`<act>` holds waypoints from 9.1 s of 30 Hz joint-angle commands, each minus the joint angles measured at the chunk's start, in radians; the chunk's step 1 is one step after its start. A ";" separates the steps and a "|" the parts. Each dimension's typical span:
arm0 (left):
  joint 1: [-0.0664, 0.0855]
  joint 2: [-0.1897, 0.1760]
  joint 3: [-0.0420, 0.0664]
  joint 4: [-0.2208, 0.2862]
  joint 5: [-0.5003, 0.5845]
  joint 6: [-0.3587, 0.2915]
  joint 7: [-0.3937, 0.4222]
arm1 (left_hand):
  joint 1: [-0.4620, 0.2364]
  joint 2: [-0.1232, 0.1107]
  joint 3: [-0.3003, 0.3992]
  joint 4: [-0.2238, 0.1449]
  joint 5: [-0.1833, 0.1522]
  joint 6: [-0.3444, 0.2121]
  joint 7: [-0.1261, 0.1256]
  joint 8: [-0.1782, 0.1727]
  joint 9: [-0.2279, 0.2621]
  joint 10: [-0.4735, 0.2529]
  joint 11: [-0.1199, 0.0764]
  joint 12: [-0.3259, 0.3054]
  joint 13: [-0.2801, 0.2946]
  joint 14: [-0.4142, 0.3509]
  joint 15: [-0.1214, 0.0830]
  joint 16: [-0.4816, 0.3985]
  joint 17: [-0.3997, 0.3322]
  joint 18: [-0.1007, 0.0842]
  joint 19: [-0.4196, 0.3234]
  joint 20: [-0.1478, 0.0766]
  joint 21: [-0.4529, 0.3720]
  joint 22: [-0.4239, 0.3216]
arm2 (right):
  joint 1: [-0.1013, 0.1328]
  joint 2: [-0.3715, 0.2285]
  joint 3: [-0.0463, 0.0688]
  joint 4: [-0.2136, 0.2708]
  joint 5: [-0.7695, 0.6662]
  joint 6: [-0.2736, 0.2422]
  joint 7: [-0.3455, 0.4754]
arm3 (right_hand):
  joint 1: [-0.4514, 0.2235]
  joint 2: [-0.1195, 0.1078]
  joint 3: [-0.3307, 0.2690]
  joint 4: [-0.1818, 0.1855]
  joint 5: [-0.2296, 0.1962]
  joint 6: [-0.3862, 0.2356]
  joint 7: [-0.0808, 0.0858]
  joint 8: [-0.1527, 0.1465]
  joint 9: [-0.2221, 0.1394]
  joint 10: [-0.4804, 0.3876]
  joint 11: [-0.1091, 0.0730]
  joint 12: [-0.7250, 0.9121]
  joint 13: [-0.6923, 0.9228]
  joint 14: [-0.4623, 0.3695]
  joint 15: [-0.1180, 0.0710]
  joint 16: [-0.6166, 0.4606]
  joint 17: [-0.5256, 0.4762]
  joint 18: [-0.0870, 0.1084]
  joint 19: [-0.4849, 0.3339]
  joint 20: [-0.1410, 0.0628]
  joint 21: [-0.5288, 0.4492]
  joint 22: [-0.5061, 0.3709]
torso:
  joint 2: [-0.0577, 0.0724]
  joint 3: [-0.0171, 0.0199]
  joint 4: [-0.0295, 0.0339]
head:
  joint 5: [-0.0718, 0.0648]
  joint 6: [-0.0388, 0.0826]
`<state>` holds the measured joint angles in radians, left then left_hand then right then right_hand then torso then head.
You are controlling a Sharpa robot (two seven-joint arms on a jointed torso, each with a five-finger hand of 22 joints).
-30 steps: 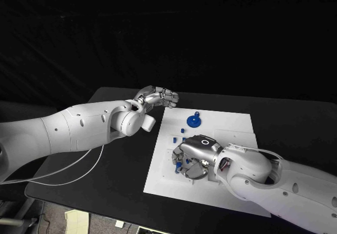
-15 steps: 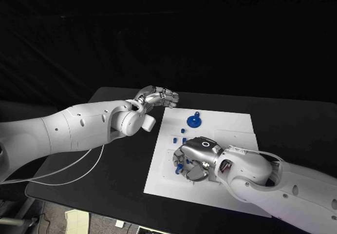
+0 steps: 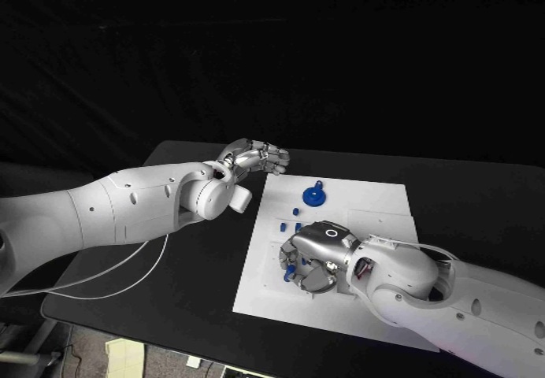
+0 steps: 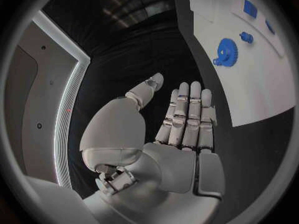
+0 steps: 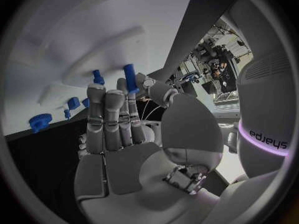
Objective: Assemble the parts on the task board
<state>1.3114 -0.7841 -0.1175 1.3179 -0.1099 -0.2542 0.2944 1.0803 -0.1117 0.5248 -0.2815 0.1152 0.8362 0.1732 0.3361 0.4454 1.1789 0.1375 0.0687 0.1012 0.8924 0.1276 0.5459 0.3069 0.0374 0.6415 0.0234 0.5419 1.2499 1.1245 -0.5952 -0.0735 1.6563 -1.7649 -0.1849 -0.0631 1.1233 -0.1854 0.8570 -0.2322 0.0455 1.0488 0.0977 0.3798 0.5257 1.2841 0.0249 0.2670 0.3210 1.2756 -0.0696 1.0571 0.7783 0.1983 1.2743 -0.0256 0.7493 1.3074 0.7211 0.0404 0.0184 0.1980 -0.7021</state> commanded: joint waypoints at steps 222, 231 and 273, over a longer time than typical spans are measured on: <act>-0.032 0.009 -0.004 -0.050 -0.003 0.045 0.005 | -0.014 0.007 -0.009 0.000 -0.007 -0.008 0.000 0.005 -0.005 -0.013 0.001 0.000 -0.005 -0.002 0.005 -0.024 0.026 0.015 0.003 0.009 -0.018 0.013 | 0.169 -0.265 -0.051 0.093 0.789 0.290 -0.492 | -0.407 0.090 -0.133 0.190 0.003 -0.019 -0.014 -0.091 0.078 -0.095 -0.053 0.784 0.792 0.029 -0.064 0.185 0.260 0.063 0.034 -0.050 0.212 0.017 | -0.028 -0.0026 -0.0177 | -0.152 0.021; -0.032 0.007 -0.004 -0.050 -0.003 0.045 0.001 | -0.016 0.006 -0.010 0.001 -0.008 -0.011 0.001 0.004 -0.006 -0.015 0.002 0.000 -0.006 -0.001 0.005 -0.025 0.028 0.016 0.004 0.008 -0.018 0.014 | 0.159 -0.254 -0.054 0.085 0.797 0.303 -0.499 | -0.412 0.088 -0.136 0.191 0.003 -0.020 -0.014 -0.092 0.079 -0.095 -0.053 0.783 0.792 0.028 -0.063 0.184 0.260 0.063 0.033 -0.049 0.213 0.017 | -0.028 -0.0017 -0.0169 | -0.147 0.016; -0.032 0.003 -0.004 -0.047 -0.013 0.051 -0.008 | -0.021 0.004 -0.012 0.003 -0.009 -0.014 0.002 0.004 -0.007 -0.018 0.003 -0.001 -0.007 -0.001 0.005 -0.030 0.033 0.016 0.005 0.009 -0.020 0.017 | 0.147 -0.233 -0.071 0.061 0.793 0.271 -0.495 | -0.538 0.093 -0.430 0.042 0.004 -0.042 -0.015 -0.108 0.094 -0.110 -0.055 0.761 0.805 0.021 -0.067 0.160 0.261 0.063 0.000 -0.069 0.199 0.007 | -0.028 -0.0014 -0.0182 | -0.136 0.008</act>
<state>1.2795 -0.7820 -0.1221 1.2685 -0.1147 -0.2184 0.2818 1.0684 -0.1080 0.5167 -0.2790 0.1113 0.8303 0.1744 0.3361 0.4399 1.1694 0.1420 0.0687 0.0947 0.8924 0.1277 0.5226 0.3393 0.0376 0.6451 0.0269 0.5263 1.2652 1.2790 -0.8278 -0.1387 1.7207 -0.9547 0.0848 -0.5509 0.5834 -0.1037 0.4269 -0.1843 0.0464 1.0126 0.0848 0.2760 0.6214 1.1776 -0.0267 1.0337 1.1251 1.2976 -0.1316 1.2227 1.0387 0.1871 1.2766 -0.0896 0.9519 1.3074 0.6927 0.0384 0.0002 0.0613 -0.6941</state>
